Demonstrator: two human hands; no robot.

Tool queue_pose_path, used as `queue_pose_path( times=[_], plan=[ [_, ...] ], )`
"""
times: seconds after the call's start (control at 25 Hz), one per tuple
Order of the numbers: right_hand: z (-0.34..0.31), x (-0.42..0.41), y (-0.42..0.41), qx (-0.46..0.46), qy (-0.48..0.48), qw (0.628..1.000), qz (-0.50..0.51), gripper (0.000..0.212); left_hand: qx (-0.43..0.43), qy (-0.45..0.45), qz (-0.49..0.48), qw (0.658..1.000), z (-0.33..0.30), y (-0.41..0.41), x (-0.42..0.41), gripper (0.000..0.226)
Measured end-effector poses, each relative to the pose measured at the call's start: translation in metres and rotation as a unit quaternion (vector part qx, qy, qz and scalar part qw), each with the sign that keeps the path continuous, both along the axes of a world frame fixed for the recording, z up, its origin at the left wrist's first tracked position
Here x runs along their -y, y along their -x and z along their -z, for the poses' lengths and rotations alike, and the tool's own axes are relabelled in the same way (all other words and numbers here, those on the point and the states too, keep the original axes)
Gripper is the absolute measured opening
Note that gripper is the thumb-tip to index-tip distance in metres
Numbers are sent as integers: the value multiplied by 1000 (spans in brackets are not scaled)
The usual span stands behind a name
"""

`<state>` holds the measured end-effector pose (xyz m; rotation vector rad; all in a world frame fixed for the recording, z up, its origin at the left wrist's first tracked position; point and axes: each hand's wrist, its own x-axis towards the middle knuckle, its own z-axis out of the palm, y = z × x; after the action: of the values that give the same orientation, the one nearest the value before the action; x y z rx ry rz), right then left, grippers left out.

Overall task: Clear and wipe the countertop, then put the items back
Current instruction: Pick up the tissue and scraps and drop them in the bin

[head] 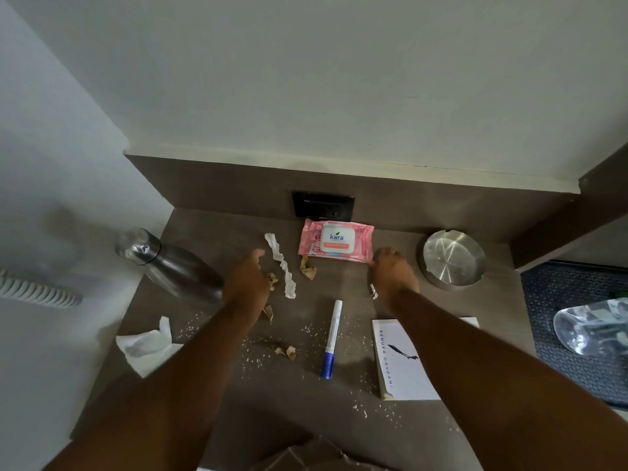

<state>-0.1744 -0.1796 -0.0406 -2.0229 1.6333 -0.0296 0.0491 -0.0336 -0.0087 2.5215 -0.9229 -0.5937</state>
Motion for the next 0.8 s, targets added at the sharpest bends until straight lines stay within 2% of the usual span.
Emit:
queue_pose_path(
  times=[0.08,0.2,0.32,0.4,0.52,0.64,0.8],
  plan=[
    [4,2,7,-27,-11,999,-40,19,9,-43,19,999,5,-7,12,40],
    [-6,1,21,2,-22,999,-49,13,2,-77,0,997,8,-5,31,25],
    [-25,-10,33,42,-13,999,-8,19,39,-100,22,994,10,1,46,41],
    [-27,-20,39,31,-18,999,-30,12,52,-103,50,992,13,2,54,39],
    [-16,-37,38,12,-33,995,-90,11,38,-70,36,996,13,-2,60,33],
    [-4,-42,29,-6,-28,996,-79,19,65,-11,18,998,-1,-3,58,28],
    [-5,-33,18,-20,-54,994,-97,14,98,15,94,991,-17,11,51,24]
  ],
)
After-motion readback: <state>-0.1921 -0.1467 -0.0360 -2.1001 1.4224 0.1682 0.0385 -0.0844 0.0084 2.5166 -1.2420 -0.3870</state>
